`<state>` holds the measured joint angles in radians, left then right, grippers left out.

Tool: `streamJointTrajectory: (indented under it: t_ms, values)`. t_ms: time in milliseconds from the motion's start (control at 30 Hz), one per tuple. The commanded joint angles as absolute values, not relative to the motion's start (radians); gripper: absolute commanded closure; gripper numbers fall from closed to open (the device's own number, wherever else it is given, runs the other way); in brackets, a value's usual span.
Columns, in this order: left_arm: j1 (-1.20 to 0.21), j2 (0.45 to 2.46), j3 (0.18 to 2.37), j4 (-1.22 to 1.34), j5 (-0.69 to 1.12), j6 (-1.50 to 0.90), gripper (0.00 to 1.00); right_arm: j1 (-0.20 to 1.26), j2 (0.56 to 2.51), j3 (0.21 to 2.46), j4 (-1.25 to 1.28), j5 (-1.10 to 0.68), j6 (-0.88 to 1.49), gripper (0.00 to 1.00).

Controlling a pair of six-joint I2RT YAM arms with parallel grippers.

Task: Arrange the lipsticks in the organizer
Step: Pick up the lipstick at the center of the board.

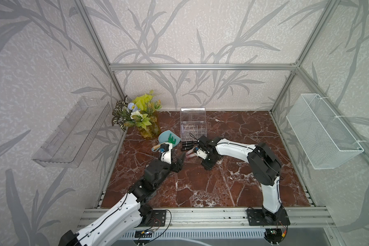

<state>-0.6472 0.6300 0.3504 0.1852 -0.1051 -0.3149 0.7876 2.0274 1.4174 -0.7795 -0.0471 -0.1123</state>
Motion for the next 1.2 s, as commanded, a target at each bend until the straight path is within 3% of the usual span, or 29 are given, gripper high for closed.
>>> streamJointTrajectory:
  t_ms: [0,400,500,667,833,933,1167]
  values:
    - [-0.647,0.575,0.335,0.170,-0.150,-0.336,0.32,0.806,2.001,1.384,-0.794,-0.052,-0.085,0.51]
    - [-0.647,0.522,0.315,0.195,-0.139,-0.370,0.37,0.816,1.951,1.304,-0.757,-0.039,-0.035,0.84]
    - [-0.646,0.511,0.310,0.209,-0.126,-0.379,0.34,0.812,1.881,1.260,-0.715,-0.056,-0.026,0.89]
    - [-0.633,0.534,0.348,0.233,-0.018,-0.412,0.19,0.769,1.712,1.187,-0.659,-0.175,-0.003,0.90]
    - [-0.591,0.613,0.403,0.281,0.200,-0.460,0.11,0.675,1.462,1.076,-0.538,-0.467,0.053,0.90]
    - [-0.570,0.688,0.429,0.343,0.361,-0.502,0.11,0.640,1.351,1.006,-0.429,-0.635,0.108,0.90]
    - [-0.518,0.842,0.499,0.485,0.631,-0.637,0.13,0.635,1.228,0.987,-0.390,-0.811,0.161,0.89]
